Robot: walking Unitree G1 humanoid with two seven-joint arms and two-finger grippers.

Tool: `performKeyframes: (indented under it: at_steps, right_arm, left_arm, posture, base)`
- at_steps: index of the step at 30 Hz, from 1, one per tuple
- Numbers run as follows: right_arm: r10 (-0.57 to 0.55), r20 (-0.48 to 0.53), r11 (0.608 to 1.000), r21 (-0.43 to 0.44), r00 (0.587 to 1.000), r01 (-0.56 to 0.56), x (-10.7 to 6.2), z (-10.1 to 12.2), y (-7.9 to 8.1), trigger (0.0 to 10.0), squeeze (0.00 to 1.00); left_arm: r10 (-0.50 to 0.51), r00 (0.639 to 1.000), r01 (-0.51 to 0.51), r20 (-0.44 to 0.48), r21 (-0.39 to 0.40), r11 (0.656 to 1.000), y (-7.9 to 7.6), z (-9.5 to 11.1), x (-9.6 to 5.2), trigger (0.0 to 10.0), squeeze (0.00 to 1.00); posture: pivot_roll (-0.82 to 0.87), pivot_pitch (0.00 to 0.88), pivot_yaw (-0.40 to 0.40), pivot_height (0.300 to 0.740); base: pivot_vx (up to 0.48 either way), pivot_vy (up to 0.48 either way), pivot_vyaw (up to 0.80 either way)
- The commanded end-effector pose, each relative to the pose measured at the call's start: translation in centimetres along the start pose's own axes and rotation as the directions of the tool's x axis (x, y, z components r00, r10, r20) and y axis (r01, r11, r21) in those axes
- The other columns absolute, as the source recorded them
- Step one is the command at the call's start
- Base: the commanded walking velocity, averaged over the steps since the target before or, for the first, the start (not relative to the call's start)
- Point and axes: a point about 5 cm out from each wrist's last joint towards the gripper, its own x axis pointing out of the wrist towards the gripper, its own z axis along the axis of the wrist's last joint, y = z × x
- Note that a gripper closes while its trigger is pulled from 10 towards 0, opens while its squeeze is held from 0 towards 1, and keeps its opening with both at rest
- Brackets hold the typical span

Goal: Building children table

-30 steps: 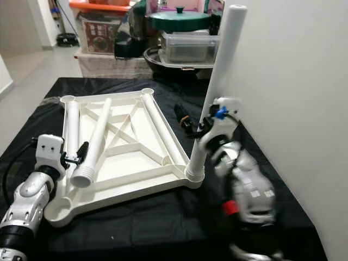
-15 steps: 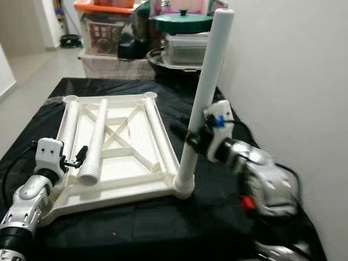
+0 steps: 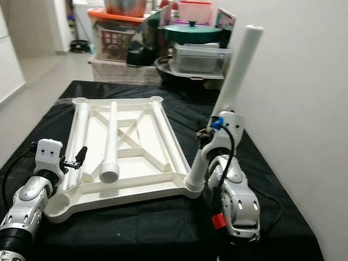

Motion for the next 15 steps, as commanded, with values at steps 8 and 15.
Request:
performKeyframes:
  at_steps: [8, 15]
  right_arm:
    - [0.571, -0.087, 0.802, -0.153, 0.816, -0.577, -0.8, 4.2, -2.0, 10.0, 0.00]
    - [0.375, -0.207, 0.875, -0.245, 0.904, -0.419, 1.2, 3.9, -6.1, 0.0, 0.00]
  left_arm:
    - [-0.007, 1.000, 0.007, -0.007, -0.003, 1.000, -0.2, -0.2, 0.1, 10.0, 0.00]
    - [0.002, 1.000, -0.002, -0.003, -0.006, 1.000, -0.1, -0.2, 0.1, 10.0, 0.00]
  posture:
    - [0.02, 0.000, -0.079, 0.740]
    - [0.02, 0.000, -0.091, 0.740]
  base:
    - [0.000, 0.000, 0.00]
    - [0.000, 0.000, 0.00]
